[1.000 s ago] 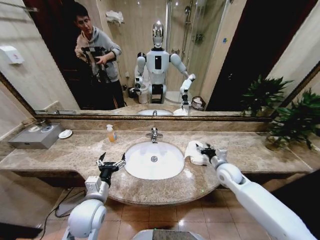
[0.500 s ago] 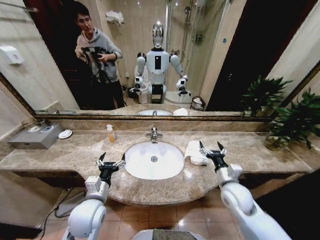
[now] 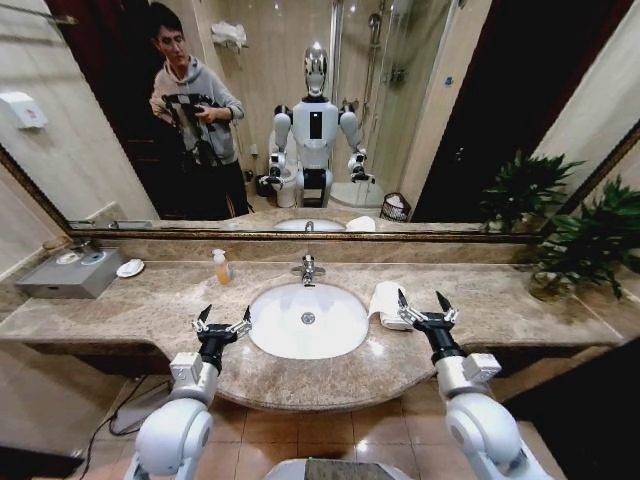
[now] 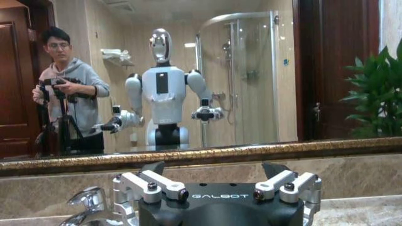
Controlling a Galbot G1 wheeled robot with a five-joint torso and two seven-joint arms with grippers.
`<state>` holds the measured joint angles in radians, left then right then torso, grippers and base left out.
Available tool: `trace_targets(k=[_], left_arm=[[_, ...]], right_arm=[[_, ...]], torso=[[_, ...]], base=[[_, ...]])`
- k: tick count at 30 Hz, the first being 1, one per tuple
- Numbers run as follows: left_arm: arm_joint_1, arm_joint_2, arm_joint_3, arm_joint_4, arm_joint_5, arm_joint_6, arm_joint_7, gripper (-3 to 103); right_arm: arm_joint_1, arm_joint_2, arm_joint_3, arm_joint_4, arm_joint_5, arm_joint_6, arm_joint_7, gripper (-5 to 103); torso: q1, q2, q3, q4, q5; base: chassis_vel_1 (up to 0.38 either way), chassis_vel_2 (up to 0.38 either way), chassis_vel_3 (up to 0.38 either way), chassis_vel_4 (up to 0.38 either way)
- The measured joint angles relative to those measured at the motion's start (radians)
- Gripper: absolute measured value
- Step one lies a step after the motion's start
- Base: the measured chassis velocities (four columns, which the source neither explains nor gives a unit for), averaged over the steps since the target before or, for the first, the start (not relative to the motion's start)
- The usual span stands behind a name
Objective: Pick up the towel from the sink counter and wipe the mirror surface.
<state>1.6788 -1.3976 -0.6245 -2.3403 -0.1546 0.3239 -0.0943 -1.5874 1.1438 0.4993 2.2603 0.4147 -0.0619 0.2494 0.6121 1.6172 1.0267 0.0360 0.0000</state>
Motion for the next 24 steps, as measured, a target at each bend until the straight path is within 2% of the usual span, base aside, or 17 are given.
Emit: trace_targets(k=[16, 24], left_arm=[[0.000, 0.000, 0.000, 0.000, 0.000, 0.000, 0.000, 100], [0.000, 0.000, 0.000, 0.000, 0.000, 0.000, 0.000, 100]], right_arm=[[0.004, -0.002, -0.004, -0.002, 0.003, -0.002, 0.000, 100], [0.005, -0.003, -0.004, -0.003, 0.004, -0.003, 0.000, 100]], torso=[[0.000, 0.000, 0.000, 0.0001, 0.0001], [0.000, 0.000, 0.000, -0.0004, 0.0004]], base=[[0.005, -0.004, -0.010, 0.006], [0.124, -0.138, -0.132, 0.144]])
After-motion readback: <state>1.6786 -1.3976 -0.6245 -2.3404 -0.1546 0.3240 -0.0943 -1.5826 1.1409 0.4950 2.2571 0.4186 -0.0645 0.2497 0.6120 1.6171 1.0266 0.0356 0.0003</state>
